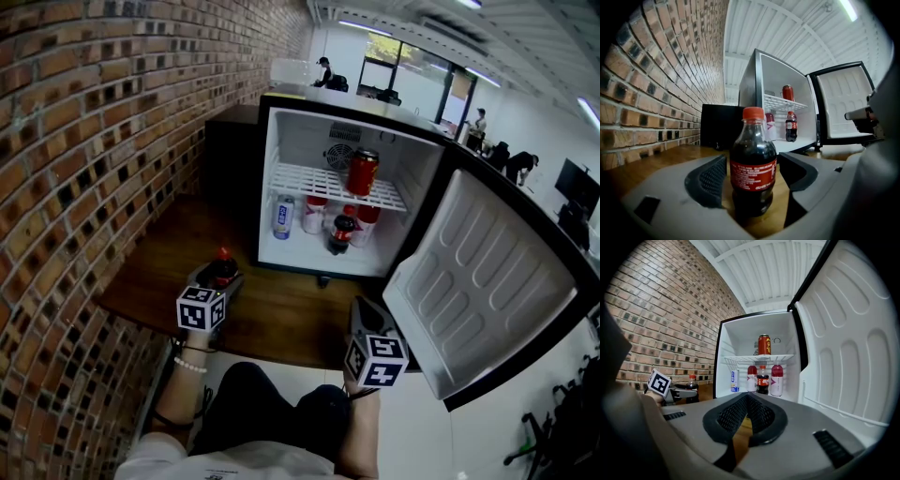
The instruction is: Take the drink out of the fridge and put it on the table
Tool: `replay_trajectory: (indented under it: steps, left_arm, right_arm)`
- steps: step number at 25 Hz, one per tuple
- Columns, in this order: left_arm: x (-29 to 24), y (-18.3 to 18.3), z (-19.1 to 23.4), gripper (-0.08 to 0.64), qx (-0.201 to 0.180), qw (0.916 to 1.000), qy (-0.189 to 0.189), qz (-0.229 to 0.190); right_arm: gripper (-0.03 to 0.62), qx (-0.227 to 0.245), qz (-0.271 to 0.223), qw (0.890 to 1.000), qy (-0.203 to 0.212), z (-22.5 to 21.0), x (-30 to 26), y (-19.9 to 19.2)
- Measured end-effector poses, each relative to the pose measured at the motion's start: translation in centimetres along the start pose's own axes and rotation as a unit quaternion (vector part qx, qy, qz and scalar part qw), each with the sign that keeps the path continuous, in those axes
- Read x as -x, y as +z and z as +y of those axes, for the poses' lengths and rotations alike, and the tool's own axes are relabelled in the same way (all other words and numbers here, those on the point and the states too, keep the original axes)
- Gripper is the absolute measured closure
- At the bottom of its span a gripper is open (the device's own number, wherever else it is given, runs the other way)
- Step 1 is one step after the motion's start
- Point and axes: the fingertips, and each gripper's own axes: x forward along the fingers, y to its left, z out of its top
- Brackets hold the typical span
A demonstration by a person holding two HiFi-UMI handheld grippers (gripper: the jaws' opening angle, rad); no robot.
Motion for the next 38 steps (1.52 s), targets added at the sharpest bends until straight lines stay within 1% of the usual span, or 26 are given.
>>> replay_trajectory:
  steps: [2, 4, 7, 8, 9, 10, 11, 12, 15, 20, 24, 30, 38]
  left_arm:
    - [0.8, 1.1, -0.2, 0.194, 0.002, 0.9999, 0.001, -0.012]
    - [2.0, 2.8, -0.7, 0.193, -0.003, 0.9995, 0.001, -0.031]
    - [4.2, 6.5, -1.8, 0.196, -0.025, 0.9972, 0.011, -0.07]
    - [5.0, 7.7, -2.3, 0.223, -0.038, 0.9958, 0.016, -0.082]
    - [5.6, 8.8, -2.8, 0.309, -0.051, 0.9941, 0.02, -0.093]
    - [6.2, 9.7, -3.5, 0.365, -0.063, 0.9922, 0.022, -0.105]
    - [6.6, 10.5, -4.3, 0.431, -0.074, 0.9904, 0.02, -0.115]
    - [6.8, 11.1, -5.2, 0.52, -0.081, 0.989, 0.013, -0.123]
    - [6.1, 11.5, -8.1, 0.56, -0.081, 0.9885, -0.031, -0.124]
    - [3.7, 9.7, -13.9, 0.56, -0.053, 0.9878, -0.106, -0.1]
    - [2.3, 8.9, -17.2, 0.56, -0.035, 0.9851, -0.141, -0.092]
    - [1.1, 8.8, -18.9, 0.56, -0.028, 0.9839, -0.155, -0.084]
    - [0.4, 8.0, -19.5, 0.56, -0.031, 0.9842, -0.159, -0.071]
  right_arm:
    - [0.58, 0.0, -0.001, 1.0, 0.0, 0.0, 0.0, 0.0]
    - [0.58, -0.001, -0.001, 1.0, 0.0, 0.0, 0.0, 0.0]
    - [0.58, -0.001, -0.001, 1.0, 0.001, 0.0, -0.1, 0.1]
    - [0.58, -0.001, -0.002, 1.0, 0.001, 0.1, -0.1, 0.2]
    - [0.58, 0.0, -0.002, 1.0, 0.001, 0.1, 0.0, 0.2]
    - [0.58, 0.0, -0.002, 1.0, 0.001, 0.1, 0.0, 0.2]
    - [0.58, 0.0, -0.002, 1.0, 0.0, 0.0, 0.0, 0.2]
    - [0.58, 0.0, -0.002, 1.0, 0.0, 0.0, 0.0, 0.2]
    - [0.58, -0.001, 0.0, 1.0, -0.004, -0.2, 0.1, 0.1]
    - [0.58, 0.004, -0.004, 1.0, -0.008, -0.5, 0.3, 0.3]
    - [0.58, 0.008, -0.005, 1.0, -0.011, -0.3, 0.4, 0.5]
    - [0.58, 0.011, -0.003, 1.0, -0.02, -0.9, 0.6, 0.5]
    - [0.58, 0.011, 0.004, 1.0, -0.022, -1.1, 0.3, 0.2]
